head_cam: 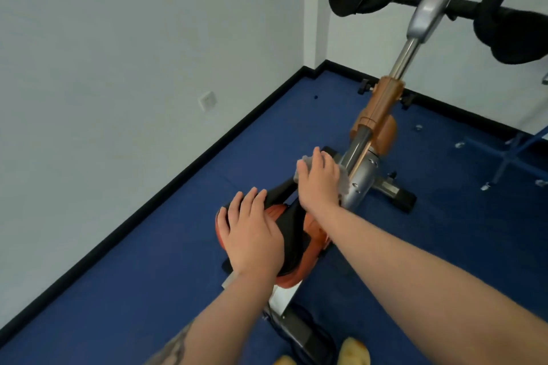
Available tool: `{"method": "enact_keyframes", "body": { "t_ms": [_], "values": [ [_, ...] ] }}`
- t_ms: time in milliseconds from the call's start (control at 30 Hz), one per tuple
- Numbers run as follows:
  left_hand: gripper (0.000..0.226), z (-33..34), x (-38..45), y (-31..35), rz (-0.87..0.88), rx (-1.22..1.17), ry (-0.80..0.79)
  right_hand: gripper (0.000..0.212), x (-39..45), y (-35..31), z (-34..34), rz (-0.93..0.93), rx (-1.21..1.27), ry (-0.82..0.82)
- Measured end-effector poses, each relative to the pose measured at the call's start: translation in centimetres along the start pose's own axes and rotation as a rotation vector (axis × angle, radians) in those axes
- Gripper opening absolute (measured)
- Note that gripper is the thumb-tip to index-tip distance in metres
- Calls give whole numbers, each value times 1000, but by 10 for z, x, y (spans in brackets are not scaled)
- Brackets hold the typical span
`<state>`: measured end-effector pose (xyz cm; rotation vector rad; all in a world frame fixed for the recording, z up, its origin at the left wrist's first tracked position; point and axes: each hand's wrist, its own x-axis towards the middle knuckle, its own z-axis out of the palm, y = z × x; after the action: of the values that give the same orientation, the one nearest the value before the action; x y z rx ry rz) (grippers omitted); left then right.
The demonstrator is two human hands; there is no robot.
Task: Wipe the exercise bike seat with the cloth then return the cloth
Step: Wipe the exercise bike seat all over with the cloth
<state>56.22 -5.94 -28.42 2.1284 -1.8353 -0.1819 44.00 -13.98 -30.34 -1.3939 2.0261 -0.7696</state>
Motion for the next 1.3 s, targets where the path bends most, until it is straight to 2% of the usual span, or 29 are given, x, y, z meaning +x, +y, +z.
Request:
{"method": "enact_keyframes", "body": {
  "t_ms": [100, 167, 233, 367, 433, 533, 600, 700, 767, 833, 900, 1033, 1100, 1200, 1300],
  "values": [
    [43, 1, -1, 1, -13, 0, 12, 47, 29, 3, -14, 126, 177, -135],
    [44, 2, -2, 1, -11, -6, 34, 46, 18, 9, -14, 105, 258, -128],
    [43, 4, -2, 1, -8, -21, 62, 45, 6, 18, -15, 84, 293, -107],
    [43, 6, -1, 0, -5, -57, 76, 31, 38, 14, -20, 227, 342, -260],
    [42, 5, -2, 0, -11, -66, 75, 26, 43, 4, -19, 279, 314, -261],
    [41, 4, -3, -1, -6, -73, 71, 48, 16, -4, -14, 278, 266, -111],
    [43, 5, -1, 0, -1, -57, 59, 61, -13, -3, -8, 319, 265, -71],
    [43, 4, -1, 0, 8, -43, 37, 68, -31, -1, 4, 432, 266, -121],
    [42, 2, 0, -2, 27, -83, 17, 64, -19, -8, 3, 517, 344, -86],
    [40, -4, 7, -12, 97, -93, -37, 57, -8, -14, 0, 544, 490, -28],
    [37, -13, 20, -28, 240, -88, -115, 53, -12, -18, 0, 499, 510, 7],
    [29, -23, 56, -53, 569, -121, -214, 56, -56, -20, 15, 472, 67, -55],
    [25, -18, 71, -55, 667, -164, -274, 60, -76, -20, 19, 447, -13, -83],
    [24, -10, 80, -55, 713, -264, -362, 71, -70, -24, 14, 543, 17, -119],
    [29, -6, 82, -60, 694, -352, -421, 70, -51, -34, 11, 668, 158, -83]
  ]
}}
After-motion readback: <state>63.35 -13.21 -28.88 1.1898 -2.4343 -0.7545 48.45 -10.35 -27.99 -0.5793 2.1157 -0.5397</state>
